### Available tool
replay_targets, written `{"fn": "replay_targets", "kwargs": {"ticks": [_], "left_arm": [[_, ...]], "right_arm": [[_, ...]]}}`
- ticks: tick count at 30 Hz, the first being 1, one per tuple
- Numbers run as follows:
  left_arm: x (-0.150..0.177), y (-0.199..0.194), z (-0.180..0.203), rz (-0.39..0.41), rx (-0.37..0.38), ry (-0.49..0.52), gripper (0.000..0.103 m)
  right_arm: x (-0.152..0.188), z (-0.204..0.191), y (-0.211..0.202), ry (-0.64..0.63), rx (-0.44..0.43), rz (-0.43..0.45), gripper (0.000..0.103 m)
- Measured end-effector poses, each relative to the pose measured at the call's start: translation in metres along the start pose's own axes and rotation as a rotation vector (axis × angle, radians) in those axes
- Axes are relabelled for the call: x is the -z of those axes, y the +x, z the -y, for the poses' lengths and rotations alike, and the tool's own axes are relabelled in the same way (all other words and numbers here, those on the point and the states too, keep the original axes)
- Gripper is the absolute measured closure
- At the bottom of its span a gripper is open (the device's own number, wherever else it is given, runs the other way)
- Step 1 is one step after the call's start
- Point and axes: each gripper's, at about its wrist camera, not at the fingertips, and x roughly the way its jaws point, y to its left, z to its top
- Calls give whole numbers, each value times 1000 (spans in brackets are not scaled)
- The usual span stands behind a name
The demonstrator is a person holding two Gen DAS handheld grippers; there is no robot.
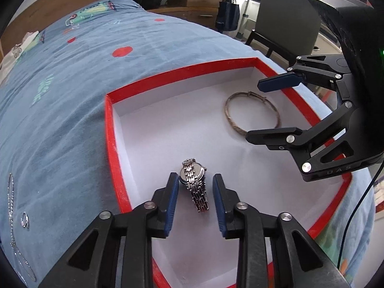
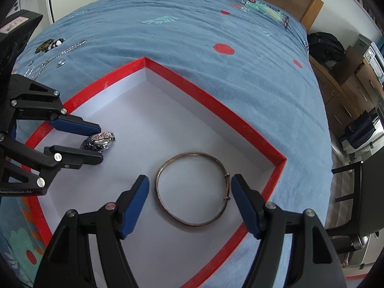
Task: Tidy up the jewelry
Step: 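Withdraw both tools from the box back toward the remaining jewelry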
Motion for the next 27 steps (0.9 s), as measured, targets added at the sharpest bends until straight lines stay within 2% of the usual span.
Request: {"fn": "replay_targets", "kwargs": {"ticks": [2,8,12,14,18,21,23,27], "left_arm": [[0,-4,1,3,5,2,61],[6,-28,0,25,5,-5,52],[17,-63,-5,73,-16,-36,50],[26,-82,-9,92,-22,-65,46],[56,-121,-22,120,-75,-106,41],[90,-153,-37,131,-131,-134,37],[111,-171,-48,134,-156,-155,28],[162,-211,-77,148,-233,-211,24]], "right_arm": [[0,0,-5,8,2,-2,33],[7,6,-28,58,27,5,33],[17,10,-62,137,59,30,33],[25,9,-85,182,73,49,33],[38,-9,-128,253,89,88,33],[44,-36,-154,292,91,119,33],[48,-57,-167,319,76,147,33],[52,-102,-188,361,47,187,33]]}}
